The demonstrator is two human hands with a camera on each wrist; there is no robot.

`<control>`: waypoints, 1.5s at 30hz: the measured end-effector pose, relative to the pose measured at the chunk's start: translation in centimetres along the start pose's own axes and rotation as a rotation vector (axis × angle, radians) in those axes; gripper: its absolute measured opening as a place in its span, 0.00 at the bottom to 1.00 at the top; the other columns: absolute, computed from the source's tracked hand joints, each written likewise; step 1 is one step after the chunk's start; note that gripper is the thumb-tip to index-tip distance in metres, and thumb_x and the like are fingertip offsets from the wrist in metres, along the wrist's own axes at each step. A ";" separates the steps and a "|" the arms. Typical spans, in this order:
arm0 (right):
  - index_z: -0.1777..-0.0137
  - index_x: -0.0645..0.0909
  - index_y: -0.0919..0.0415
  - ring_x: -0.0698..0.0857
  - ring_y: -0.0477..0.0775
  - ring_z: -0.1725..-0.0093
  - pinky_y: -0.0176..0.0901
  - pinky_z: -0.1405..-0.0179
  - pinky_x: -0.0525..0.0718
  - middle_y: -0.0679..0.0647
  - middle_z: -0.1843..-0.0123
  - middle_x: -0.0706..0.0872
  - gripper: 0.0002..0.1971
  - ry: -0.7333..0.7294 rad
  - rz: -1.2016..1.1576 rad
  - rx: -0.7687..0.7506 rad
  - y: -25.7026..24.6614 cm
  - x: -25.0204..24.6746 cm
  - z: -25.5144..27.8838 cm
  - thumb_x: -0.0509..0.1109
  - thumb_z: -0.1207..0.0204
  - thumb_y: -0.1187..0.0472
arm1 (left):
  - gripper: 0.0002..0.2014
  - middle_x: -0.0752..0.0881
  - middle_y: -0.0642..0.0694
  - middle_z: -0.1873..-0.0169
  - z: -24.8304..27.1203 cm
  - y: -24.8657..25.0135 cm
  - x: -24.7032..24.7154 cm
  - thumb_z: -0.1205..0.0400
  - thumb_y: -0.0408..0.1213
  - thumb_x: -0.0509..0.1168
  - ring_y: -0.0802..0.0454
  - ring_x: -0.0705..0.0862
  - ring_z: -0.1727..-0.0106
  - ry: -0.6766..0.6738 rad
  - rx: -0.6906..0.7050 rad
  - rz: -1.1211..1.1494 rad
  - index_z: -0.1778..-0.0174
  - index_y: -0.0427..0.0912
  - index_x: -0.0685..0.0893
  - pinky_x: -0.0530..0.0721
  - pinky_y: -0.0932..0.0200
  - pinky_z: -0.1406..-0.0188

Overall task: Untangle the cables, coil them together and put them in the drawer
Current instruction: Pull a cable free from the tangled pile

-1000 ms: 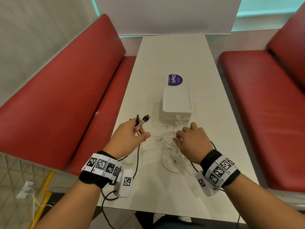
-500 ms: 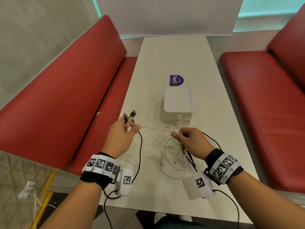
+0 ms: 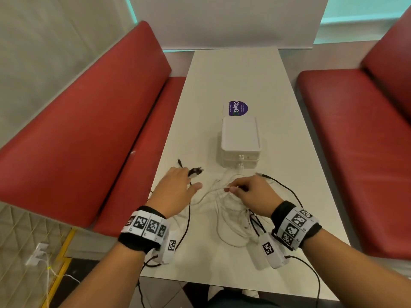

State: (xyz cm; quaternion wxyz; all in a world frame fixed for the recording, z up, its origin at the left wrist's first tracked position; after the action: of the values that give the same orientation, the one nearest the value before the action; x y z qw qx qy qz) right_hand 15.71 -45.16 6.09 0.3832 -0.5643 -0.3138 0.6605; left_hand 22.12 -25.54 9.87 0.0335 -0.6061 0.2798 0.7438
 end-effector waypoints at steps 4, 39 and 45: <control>0.49 0.92 0.52 0.83 0.38 0.69 0.29 0.66 0.76 0.45 0.68 0.88 0.08 -0.013 0.153 -0.085 -2.4 1.1 0.2 0.73 0.17 0.52 | 0.06 0.88 0.51 0.53 0.6 4.0 2.7 0.12 0.52 0.62 0.54 0.88 0.53 -0.139 0.072 0.290 0.51 0.55 0.76 0.87 0.47 0.49; 0.46 0.82 0.53 0.86 0.57 0.51 0.50 0.52 0.85 0.53 0.49 0.87 0.12 -0.091 0.521 0.208 4.1 -1.1 -0.4 0.61 0.14 0.48 | 0.13 0.92 0.51 0.66 1.0 -3.5 -3.7 0.22 0.43 0.78 0.52 0.91 0.58 0.189 -0.145 0.575 0.73 0.51 0.87 0.87 0.47 0.51; 0.57 0.84 0.56 0.84 0.45 0.70 0.42 0.69 0.82 0.46 0.64 0.87 0.15 0.042 0.201 0.188 3.5 -2.6 -0.1 0.69 0.16 0.46 | 0.14 0.92 0.55 0.65 -0.1 -5.9 -3.8 0.19 0.38 0.75 0.56 0.85 0.64 0.171 -0.180 0.316 0.70 0.53 0.83 0.85 0.48 0.59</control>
State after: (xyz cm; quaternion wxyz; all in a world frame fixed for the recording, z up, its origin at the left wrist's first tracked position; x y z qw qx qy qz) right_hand 15.44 -49.22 4.42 0.3727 -0.5681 -0.1847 0.7101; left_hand 25.49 -19.47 11.14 -0.1621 -0.6162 0.3057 0.7075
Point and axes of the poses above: each hand's wrist, its own z-axis away from the middle knuckle, its own x-axis out of the palm, y = z × x, the point moved 9 cm from there along -z, towards the middle knuckle
